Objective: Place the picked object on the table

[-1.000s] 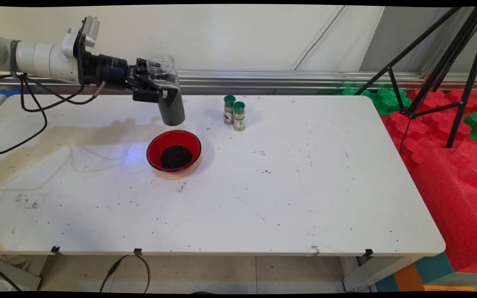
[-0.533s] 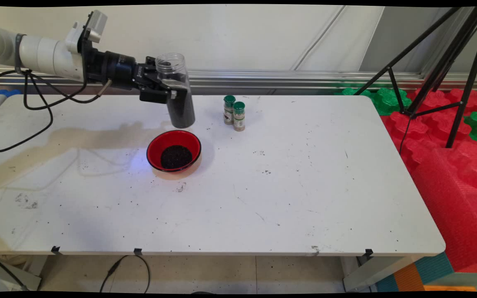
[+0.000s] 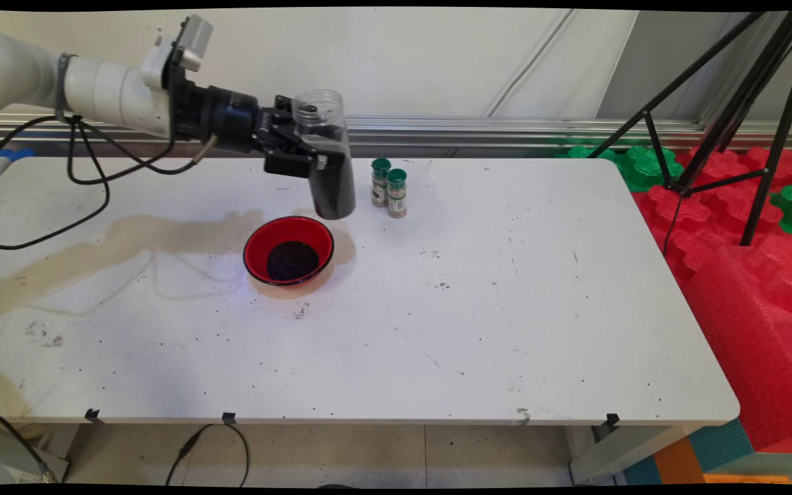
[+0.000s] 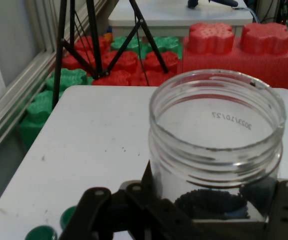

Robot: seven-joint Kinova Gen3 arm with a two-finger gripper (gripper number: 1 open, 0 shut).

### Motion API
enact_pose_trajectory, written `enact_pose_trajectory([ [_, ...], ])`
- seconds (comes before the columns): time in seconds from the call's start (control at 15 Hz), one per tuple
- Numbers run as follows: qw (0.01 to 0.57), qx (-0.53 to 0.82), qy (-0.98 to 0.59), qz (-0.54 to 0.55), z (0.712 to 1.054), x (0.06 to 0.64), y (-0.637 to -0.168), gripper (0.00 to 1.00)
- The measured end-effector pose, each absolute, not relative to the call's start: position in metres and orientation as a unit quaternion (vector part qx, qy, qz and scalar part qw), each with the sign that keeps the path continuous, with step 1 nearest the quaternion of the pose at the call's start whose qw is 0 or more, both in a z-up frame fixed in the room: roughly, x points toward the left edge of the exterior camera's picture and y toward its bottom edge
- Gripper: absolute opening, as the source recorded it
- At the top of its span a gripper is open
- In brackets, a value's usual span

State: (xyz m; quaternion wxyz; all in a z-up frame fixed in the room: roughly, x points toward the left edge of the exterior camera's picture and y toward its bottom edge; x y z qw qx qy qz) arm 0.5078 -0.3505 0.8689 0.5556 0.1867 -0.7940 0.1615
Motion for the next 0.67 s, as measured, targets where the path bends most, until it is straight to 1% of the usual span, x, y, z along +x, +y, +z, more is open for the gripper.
enact_pose_trajectory([
  [0.4, 0.553, 0.191, -0.796, 0.155, 0.853, 0.474, -0.362, 0.00],
  [0.67, 0.549, 0.188, -0.800, 0.152, 0.835, 0.452, -0.371, 0.00],
])
